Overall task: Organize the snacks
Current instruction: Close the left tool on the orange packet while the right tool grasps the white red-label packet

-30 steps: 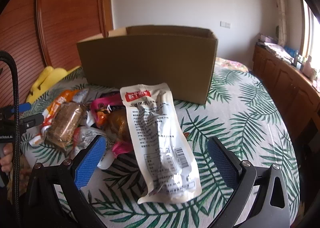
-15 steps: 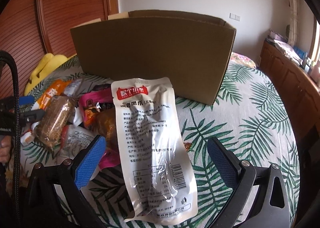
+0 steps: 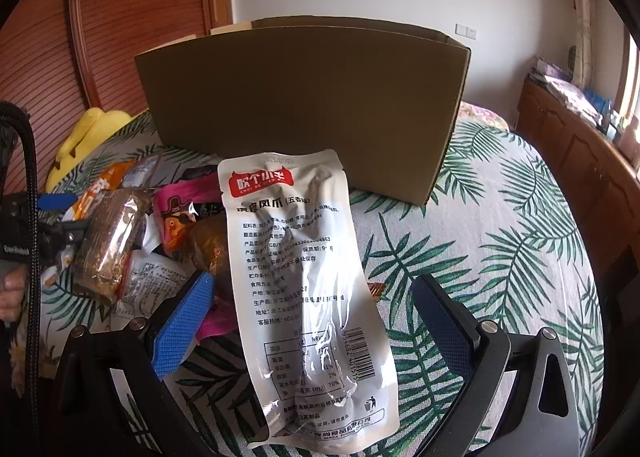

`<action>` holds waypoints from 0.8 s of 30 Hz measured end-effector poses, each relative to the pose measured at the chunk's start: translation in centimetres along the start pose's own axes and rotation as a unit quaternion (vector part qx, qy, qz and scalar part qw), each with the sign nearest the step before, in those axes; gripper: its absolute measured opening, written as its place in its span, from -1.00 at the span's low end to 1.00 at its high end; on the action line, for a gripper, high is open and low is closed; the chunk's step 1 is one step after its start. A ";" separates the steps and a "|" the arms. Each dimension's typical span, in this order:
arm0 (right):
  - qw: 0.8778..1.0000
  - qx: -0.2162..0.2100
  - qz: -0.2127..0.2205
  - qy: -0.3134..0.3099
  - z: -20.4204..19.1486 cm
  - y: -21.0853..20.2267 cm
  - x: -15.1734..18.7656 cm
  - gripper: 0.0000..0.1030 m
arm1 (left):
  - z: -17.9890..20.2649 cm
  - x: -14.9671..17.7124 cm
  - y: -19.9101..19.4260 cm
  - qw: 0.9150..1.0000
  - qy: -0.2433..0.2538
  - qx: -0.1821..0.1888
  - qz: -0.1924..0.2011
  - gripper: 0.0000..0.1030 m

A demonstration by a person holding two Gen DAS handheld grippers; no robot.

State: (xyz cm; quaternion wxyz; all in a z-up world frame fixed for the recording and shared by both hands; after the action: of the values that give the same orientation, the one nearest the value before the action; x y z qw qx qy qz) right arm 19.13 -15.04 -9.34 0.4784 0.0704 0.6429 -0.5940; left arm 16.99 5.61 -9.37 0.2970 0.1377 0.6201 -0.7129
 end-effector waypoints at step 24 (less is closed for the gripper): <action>0.999 -0.022 -0.007 0.022 0.6 0.3 0.2 0.95 | -3.0 -0.6 -1.2 0.998 -0.024 0.056 0.018 0.12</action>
State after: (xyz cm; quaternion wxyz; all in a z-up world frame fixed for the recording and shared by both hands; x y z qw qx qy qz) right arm 19.55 -15.57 -9.66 0.4614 0.0684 0.6670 -0.5810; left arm 16.28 8.70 -8.62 0.3159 0.1480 0.5698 -0.7440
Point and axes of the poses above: each gripper's, at about its wrist camera, not at the fingertips, and y roughly the way its jaws point, z to its right, x to its underside, the point moved 2 cm from there along y, roughly the way its jaws point, and after that the axes turned 12 degrees about -y, right-handed, at the moved point
